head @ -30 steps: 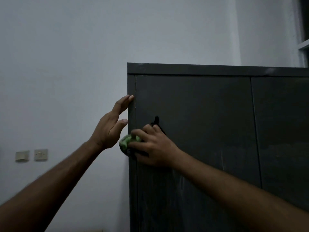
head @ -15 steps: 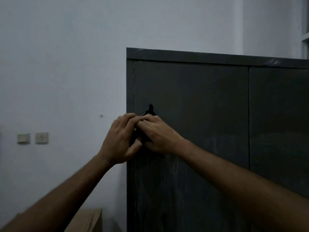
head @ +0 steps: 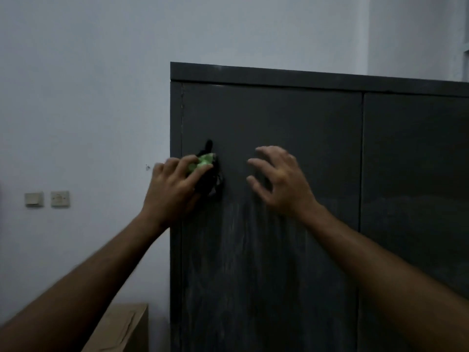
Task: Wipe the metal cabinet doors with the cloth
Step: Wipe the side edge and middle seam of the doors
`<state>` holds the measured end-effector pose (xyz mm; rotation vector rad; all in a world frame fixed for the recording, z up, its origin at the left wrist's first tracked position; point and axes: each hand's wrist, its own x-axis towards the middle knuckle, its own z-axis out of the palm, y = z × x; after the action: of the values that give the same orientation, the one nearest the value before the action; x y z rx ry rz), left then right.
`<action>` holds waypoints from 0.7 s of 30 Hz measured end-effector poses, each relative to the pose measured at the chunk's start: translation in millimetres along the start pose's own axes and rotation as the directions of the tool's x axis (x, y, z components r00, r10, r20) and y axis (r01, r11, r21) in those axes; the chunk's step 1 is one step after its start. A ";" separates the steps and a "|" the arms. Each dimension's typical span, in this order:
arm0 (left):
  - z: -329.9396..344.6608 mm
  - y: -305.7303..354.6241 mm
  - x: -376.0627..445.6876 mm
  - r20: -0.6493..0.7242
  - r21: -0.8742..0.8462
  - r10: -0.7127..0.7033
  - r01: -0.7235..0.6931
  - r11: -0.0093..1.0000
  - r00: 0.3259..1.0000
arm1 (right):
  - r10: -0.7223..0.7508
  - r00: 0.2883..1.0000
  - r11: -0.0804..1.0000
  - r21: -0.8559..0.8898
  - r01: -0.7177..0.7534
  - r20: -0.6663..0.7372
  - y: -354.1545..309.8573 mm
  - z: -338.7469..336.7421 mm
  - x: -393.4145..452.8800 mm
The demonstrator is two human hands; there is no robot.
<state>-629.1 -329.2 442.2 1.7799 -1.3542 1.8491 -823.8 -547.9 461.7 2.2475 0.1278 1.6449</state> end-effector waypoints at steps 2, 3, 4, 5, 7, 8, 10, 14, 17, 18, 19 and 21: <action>1.8 5.8 -2.3 -0.039 -0.006 -0.113 0.113 0.994 0.993 | 0.142 0.989 0.989 -0.034 -0.143 -0.036 29.0 -11.7 -10.4; 6.0 14.1 -10.8 -0.050 -0.022 -0.107 0.106 0.994 0.993 | 0.189 0.982 0.981 -0.051 -0.190 -0.007 42.3 -17.4 -16.1; 11.8 24.3 -23.4 -0.052 -0.031 -0.038 0.036 0.999 0.998 | 0.221 0.975 0.973 -0.065 -0.219 0.024 54.4 -23.2 -22.1; 17.4 33.8 -39.1 -0.052 -0.030 0.096 -0.098 0.995 0.994 | 0.237 0.970 0.970 -0.074 -0.233 0.049 65.4 -28.3 -28.0; 18.7 40.7 -64.9 0.024 -0.023 0.391 -0.390 0.920 0.920 | 0.221 0.970 0.973 -0.090 -0.212 0.097 83.0 -35.4 -39.6; 16.2 37.3 -67.0 0.072 -0.020 0.464 -0.464 0.886 0.883 | 0.197 0.973 0.978 -0.090 -0.187 0.124 90.1 -37.9 -44.8; 14.3 28.9 -52.2 0.081 0.017 0.348 -0.350 0.937 0.934 | 0.148 0.975 0.989 -0.046 -0.142 0.166 102.5 -42.5 -51.6; 11.8 36.7 -8.0 -0.036 -0.013 -0.307 0.307 0.952 0.951 | 0.176 0.982 0.983 0.029 -0.179 0.074 119.2 -51.8 -56.3; 32.2 80.2 -27.6 0.006 -0.024 0.109 -0.109 0.994 0.994 | 0.229 0.973 0.973 -0.013 -0.229 0.043 131.3 -54.7 -65.4; 36.4 89.6 -39.2 0.057 -0.021 0.303 -0.303 0.953 0.951 | 0.228 0.972 0.974 -0.025 -0.227 0.055 134.5 -54.4 -69.2; 36.8 90.9 -46.0 0.111 -0.014 0.426 -0.427 0.904 0.898 | 0.217 0.973 0.976 -0.035 -0.215 0.072 136.7 -52.9 -72.9; 35.1 80.6 -40.4 0.128 0.020 0.425 -0.430 0.902 0.896 | 0.195 0.977 0.980 -0.047 -0.191 0.092 139.0 -49.7 -78.5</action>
<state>-654.4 -381.8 365.1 1.7441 -1.8907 2.0216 -914.0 -688.2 449.8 2.3684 -0.1497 1.6130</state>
